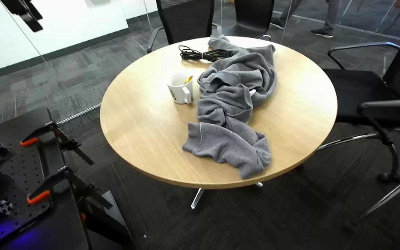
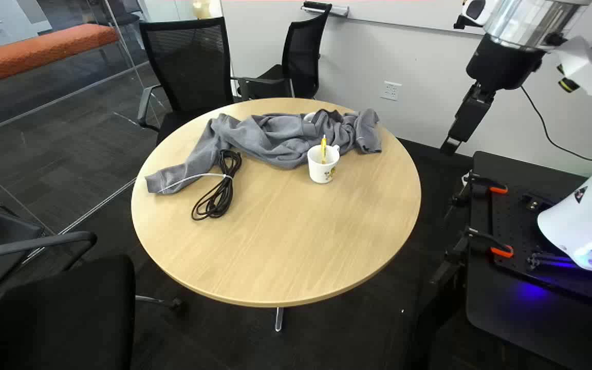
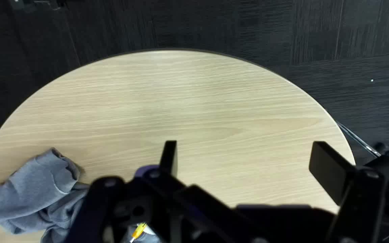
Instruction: Move the pen out of the cup and put it on the table
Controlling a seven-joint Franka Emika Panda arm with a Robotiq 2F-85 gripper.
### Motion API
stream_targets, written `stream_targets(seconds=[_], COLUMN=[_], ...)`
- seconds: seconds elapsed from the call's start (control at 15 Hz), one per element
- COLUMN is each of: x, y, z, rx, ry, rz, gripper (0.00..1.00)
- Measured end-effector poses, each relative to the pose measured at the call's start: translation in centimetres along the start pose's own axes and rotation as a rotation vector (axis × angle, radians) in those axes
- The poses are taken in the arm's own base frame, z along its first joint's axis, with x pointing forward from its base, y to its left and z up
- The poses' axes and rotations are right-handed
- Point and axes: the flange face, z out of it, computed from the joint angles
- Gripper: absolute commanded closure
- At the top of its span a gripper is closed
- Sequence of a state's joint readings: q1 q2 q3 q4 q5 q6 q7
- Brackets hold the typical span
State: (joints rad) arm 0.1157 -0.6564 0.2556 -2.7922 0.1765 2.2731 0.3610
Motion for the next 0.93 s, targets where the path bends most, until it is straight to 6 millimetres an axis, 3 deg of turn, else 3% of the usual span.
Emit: stream_targets(seconds=[0.6,0.93], x=[0.1,2.1], y=[0.0,0.2], z=[-0.1,-1.0], rx=[0.001,0.037], ry=[0.002,0.081], rz=[0.001,0.059], gripper=[0.00,0.00])
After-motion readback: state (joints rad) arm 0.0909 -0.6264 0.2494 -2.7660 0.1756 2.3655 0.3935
